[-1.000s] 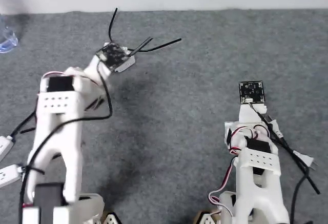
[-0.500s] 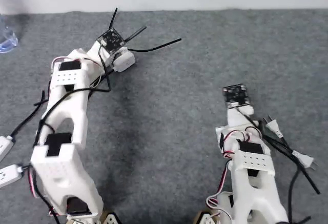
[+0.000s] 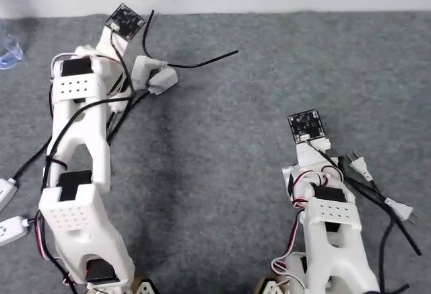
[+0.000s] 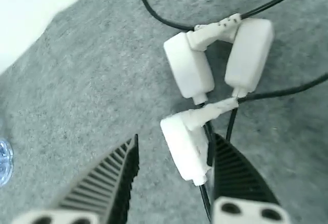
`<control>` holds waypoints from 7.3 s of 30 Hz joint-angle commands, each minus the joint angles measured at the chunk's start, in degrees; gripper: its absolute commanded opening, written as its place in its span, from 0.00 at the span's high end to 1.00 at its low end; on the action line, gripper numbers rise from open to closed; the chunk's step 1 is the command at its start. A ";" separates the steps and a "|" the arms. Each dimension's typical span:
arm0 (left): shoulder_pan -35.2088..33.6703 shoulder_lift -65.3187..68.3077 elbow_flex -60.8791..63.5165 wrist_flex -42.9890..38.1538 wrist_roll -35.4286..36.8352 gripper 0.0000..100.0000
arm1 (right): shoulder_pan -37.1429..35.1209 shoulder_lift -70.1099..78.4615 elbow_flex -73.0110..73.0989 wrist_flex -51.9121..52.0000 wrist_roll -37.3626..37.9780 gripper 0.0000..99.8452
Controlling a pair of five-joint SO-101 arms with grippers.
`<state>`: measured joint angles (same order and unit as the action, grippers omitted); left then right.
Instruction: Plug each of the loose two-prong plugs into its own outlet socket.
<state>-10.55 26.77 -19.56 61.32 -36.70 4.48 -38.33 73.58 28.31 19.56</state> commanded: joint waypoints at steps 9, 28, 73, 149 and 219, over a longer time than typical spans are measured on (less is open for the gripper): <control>-17.85 -13.45 -11.21 39.30 -32.18 0.86 | -0.31 -1.63 -0.35 -1.01 0.70 0.66; -55.82 -27.69 37.58 20.92 -72.00 0.81 | -0.31 -1.63 0.35 -1.10 0.70 0.66; -5.36 -76.31 54.11 38.24 -54.24 0.99 | 2.24 -2.15 0.44 -2.33 0.53 0.66; 37.19 -48.00 76.62 -13.36 -12.31 0.68 | 4.88 -1.71 0.35 -4.88 -0.79 0.66; 26.99 -37.45 41.10 12.04 40.26 0.75 | 4.97 -1.63 0.35 -4.88 1.14 0.70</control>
<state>19.52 -0.31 22.02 70.11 7.87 9.76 -39.21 74.29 24.62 20.09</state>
